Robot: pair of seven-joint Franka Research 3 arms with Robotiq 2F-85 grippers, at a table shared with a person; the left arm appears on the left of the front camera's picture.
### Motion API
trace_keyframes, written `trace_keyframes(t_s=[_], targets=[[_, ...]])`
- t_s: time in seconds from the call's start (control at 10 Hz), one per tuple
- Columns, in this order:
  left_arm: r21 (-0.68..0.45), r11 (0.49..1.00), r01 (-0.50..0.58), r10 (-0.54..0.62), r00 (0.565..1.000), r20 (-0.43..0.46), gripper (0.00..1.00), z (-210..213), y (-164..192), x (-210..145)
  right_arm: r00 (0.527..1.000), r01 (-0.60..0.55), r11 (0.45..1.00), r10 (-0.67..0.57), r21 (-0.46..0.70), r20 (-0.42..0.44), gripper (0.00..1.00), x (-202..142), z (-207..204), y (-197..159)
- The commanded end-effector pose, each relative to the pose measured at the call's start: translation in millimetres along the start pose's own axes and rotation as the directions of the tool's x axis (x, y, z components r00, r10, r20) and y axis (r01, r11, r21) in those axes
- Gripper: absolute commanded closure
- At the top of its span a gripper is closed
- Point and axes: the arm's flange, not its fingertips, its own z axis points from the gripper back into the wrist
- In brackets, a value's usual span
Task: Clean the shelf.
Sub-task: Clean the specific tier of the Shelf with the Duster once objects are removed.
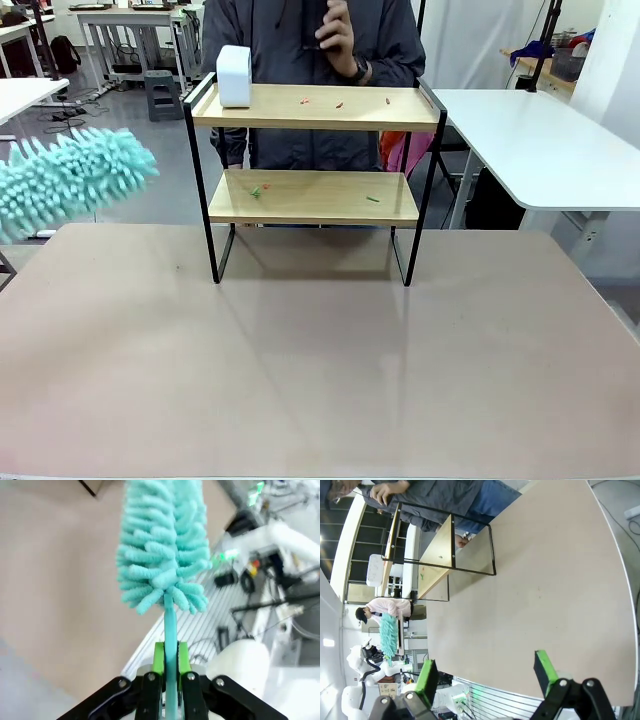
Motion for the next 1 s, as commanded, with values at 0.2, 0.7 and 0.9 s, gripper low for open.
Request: trace_keyframes(t_s=[0.2, 0.7, 0.9], targets=[[-0.052, 0.972, 0.229, -0.234, 0.943, -0.234, 0.88, -90.3, -59.4, 75.0, 1.000, -0.023, 1.000, 0.023, 0.019, 0.012, 0.00, 2.3, 0.7, 1.1], [0.137, 0.987, 0.084, -0.079, 0.996, -0.045, 0.88, -194.1, -81.6, 163.1, 1.000, -0.023, 1.000, 0.023, 0.019, 0.012, 0.00, 2.3, 0.7, 1.1], [0.099, 0.983, 0.153, -0.142, 0.984, -0.107, 0.88, -189.1, -83.3, 159.9, 1.000, -0.023, 1.000, 0.023, 0.019, 0.012, 0.00, 2.3, 0.7, 1.1]])
